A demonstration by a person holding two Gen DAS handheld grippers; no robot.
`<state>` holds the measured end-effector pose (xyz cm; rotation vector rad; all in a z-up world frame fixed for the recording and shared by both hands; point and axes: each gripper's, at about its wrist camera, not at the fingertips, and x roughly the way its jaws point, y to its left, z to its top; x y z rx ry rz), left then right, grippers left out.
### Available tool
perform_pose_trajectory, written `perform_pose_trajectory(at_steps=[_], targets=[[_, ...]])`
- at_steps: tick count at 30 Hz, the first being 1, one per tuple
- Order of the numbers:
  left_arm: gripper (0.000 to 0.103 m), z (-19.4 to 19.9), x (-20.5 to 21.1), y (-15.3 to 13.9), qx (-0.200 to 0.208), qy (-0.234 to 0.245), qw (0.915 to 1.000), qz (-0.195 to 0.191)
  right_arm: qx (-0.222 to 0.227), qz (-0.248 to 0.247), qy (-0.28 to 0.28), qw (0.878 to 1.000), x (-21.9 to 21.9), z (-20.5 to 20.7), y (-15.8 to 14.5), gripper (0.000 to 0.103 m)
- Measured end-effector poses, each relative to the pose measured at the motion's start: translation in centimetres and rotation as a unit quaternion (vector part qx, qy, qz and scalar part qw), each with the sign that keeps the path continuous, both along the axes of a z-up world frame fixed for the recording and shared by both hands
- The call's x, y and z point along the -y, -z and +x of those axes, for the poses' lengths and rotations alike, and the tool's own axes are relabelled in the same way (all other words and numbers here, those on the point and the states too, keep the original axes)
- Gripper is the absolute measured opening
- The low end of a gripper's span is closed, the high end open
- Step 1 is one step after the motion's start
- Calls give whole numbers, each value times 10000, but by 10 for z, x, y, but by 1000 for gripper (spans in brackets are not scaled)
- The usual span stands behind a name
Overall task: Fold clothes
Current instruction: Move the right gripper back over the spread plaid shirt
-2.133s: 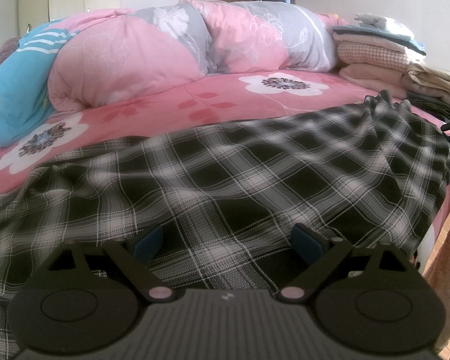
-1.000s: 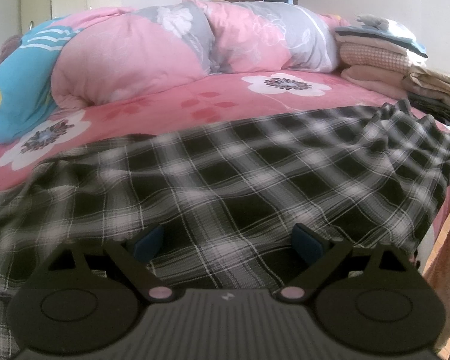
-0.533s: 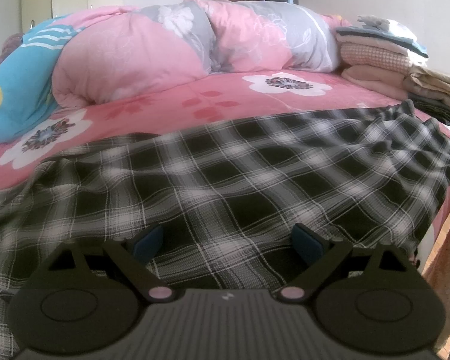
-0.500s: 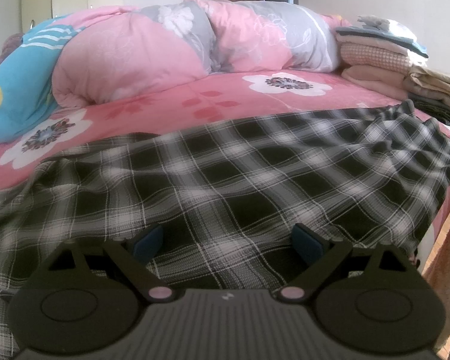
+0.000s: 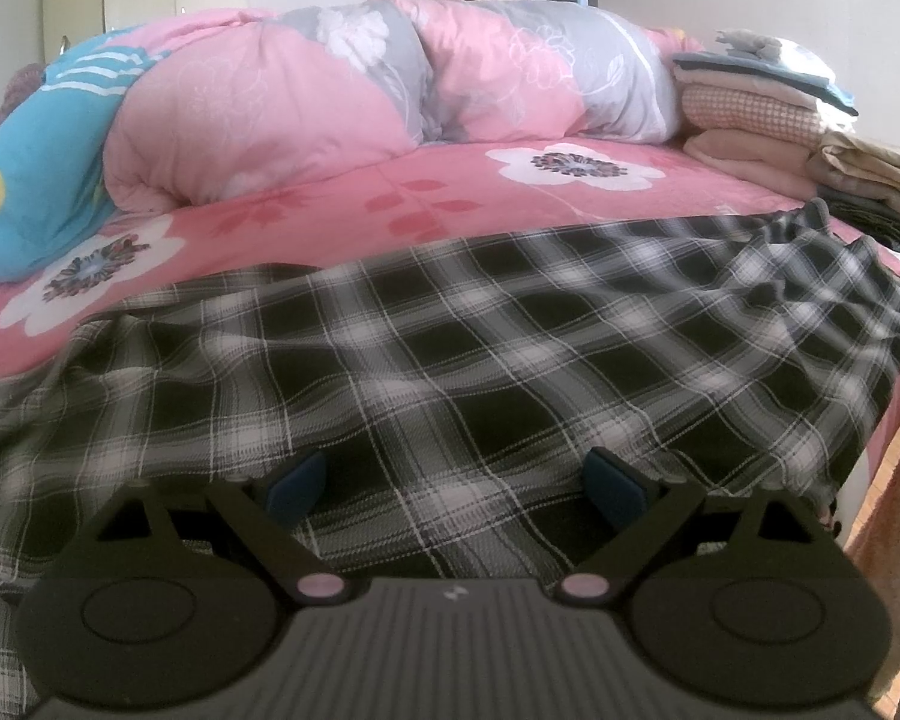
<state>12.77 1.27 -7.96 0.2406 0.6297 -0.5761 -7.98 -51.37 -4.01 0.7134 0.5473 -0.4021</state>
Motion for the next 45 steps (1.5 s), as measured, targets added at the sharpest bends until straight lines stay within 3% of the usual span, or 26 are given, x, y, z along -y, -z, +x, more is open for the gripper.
perform_pose_trajectory(at_steps=[3,6,11,12,16,19,22,27,29,30,33,36,39,42,45], targets=[[94,0,1,0,-12,-11,10000,5,2,-655,-1529,9861,-64,34,-18,9],[94,1,-1,-1,-18,-11,10000,5,-126,-1009,-2862,9528,-131,61,-15,10],[94,0,-7,-1,-12,-64,10000,10,-460,-2357,-3890,8894,-213,76,4,11],[94,0,-9,-1,-13,-79,10000,9,-417,-2488,-3913,8850,-220,76,5,11],[94,-3,-14,-2,-9,-128,9999,6,-302,-2324,-3824,8938,-227,86,17,11],[94,-5,-17,-2,-5,-166,9999,4,-927,-2015,-3760,8997,-225,86,47,10],[94,-8,-20,-2,2,-208,9998,3,-1151,-1709,-3580,9107,-219,72,56,11],[94,-12,-24,-3,66,-281,9996,-6,-139,-2237,-3428,9123,-229,56,13,12],[93,-15,-27,-6,205,-377,9990,-82,110,-2472,-3289,9114,-231,59,6,20],[93,-16,-28,-8,275,-425,9986,-120,31,-2334,-3245,9166,-228,64,13,25],[93,-21,-30,-16,466,-454,9972,-359,-604,-1534,-3195,9331,-214,76,51,26],[93,-25,-17,-24,461,-297,9968,-583,-399,-1302,-3203,9375,-208,57,42,26],[93,-32,13,-25,348,-56,9972,-661,202,-1197,-2877,9500,-186,40,4,26],[93,-40,49,-19,267,225,9973,-641,926,-1175,-2331,9609,-143,18,-37,26],[93,-40,76,-9,249,332,9980,-473,1206,-1361,-1847,9658,-95,7,-62,27]])
